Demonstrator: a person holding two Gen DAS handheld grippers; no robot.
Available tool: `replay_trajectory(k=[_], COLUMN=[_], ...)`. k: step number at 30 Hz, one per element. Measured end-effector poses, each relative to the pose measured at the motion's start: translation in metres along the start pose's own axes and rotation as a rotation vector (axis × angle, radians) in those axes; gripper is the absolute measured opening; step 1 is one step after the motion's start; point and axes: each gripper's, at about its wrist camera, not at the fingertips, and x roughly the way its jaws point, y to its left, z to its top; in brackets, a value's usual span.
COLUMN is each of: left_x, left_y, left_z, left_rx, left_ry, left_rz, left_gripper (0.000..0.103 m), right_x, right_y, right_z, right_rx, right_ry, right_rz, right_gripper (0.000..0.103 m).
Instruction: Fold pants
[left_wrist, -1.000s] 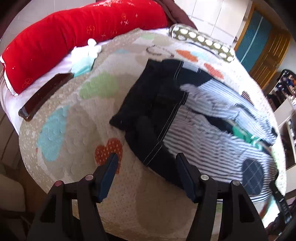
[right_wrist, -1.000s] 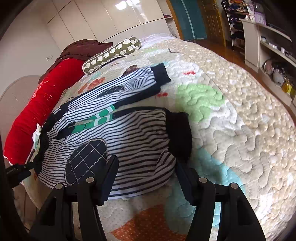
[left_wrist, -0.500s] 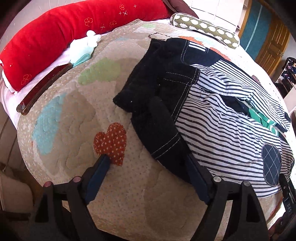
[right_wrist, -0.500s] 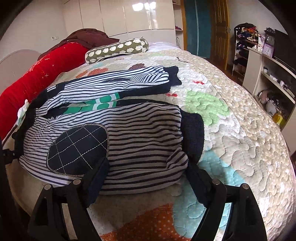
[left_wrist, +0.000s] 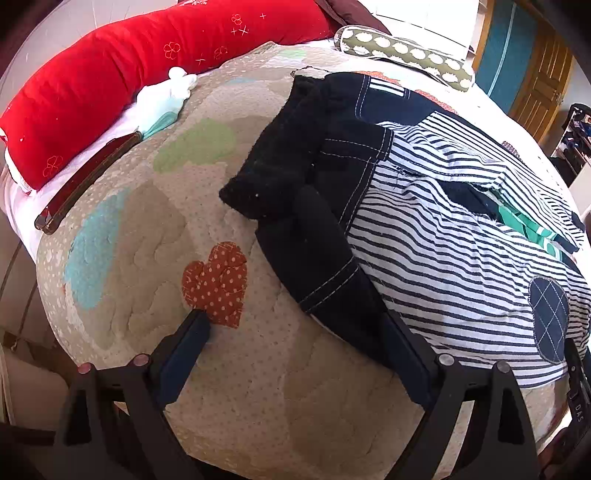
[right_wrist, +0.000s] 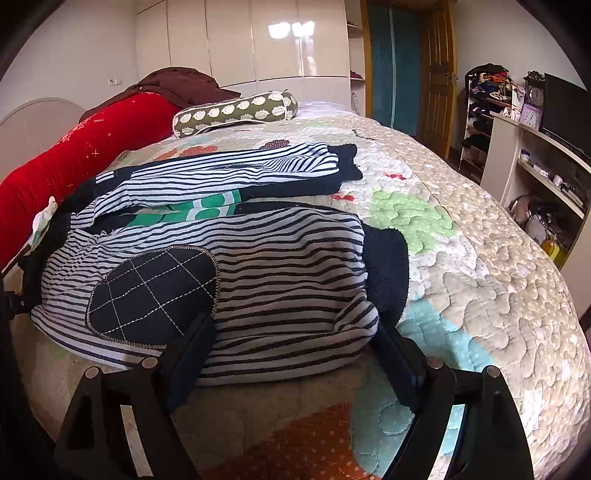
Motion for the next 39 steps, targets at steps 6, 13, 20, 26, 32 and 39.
replay_trajectory(k=[6,13,20,26,32,39], left_x=[0.0004,0.0004,0.0003,0.0004,0.0004,0.001], left_y=[0.0007,0.0007,0.0004,0.0004,0.0003,0.0011], left_z=[0.0,-0.0002,-0.0005,-0.0006,-0.0006,0.0012], left_rx=[0.001,0.002,0.001,0.001,0.001,0.001], left_ry=[-0.002,-0.002,-0.002,-0.002,-0.003,-0.007], left_rz=[0.001,0.0,0.0,0.001,0.002,0.005], left_gripper=[0.094,0.095,0.096,0.097,0.097,0.099], right_x=[-0.0004,-0.0011,-0.0014,-0.0013,-0.0014,-0.0013], right_y=[0.0016,0.0028,0.0021,0.0018,0.0014,0.001], right_z=[-0.0014,-0.0035,-0.0039,-0.0044,-0.0047,-0.0052], right_rx=[-0.003,-0.003,-0.003,-0.003,-0.004,-0.006], right_ry=[-0.012,-0.021,-0.022,-0.021,-0.022,-0.023], right_rz=[0.0,-0.002,-0.002,-0.002,-0.002,-0.002], right_gripper=[0.089,0.089,0.089,0.089,0.089,0.089])
